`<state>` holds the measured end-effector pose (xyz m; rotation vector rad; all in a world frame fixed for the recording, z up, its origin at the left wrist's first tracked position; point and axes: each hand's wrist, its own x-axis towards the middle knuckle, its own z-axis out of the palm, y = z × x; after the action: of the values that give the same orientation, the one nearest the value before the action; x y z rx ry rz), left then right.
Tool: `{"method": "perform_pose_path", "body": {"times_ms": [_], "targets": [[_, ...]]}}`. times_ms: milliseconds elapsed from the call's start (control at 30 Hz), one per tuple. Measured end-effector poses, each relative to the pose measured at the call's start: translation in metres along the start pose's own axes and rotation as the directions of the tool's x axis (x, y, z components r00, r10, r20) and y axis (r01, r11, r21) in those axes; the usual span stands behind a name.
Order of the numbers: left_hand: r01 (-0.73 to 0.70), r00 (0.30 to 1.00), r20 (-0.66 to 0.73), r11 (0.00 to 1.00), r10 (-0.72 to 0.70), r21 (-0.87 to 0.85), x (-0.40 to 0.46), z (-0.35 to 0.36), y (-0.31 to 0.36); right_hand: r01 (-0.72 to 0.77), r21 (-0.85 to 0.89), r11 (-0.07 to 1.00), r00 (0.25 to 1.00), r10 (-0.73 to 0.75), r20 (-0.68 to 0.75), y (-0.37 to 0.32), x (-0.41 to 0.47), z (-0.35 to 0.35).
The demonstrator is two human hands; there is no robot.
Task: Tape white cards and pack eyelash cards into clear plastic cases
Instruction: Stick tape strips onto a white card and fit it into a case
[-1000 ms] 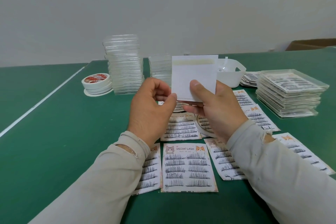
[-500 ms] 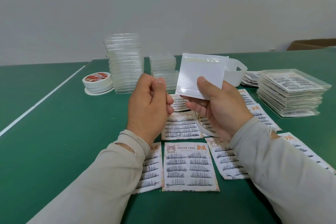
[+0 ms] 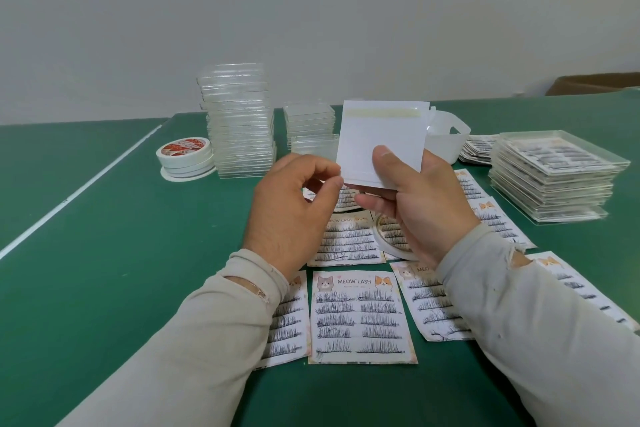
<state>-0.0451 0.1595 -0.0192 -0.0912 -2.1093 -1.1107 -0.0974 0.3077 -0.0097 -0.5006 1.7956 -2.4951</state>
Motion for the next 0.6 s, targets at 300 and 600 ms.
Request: {"method": "perform_pose_path", "body": {"times_ms": [300, 600], "targets": [[0.027, 0.999, 0.027, 0.999, -0.027, 0.019, 0.0009, -0.0005, -0.0019, 0.098, -0.135, 0.986, 0.995, -0.096, 0.023, 0.0014, -0.0017, 0.0012], [0.066, 0.994, 0.089, 0.997, -0.07, 0.051, 0.0031, 0.0008, -0.0084, 0.124, -0.19, 0.974, 0.992, -0.12, 0.035, 0.0056, -0.0018, 0.0039]]}}
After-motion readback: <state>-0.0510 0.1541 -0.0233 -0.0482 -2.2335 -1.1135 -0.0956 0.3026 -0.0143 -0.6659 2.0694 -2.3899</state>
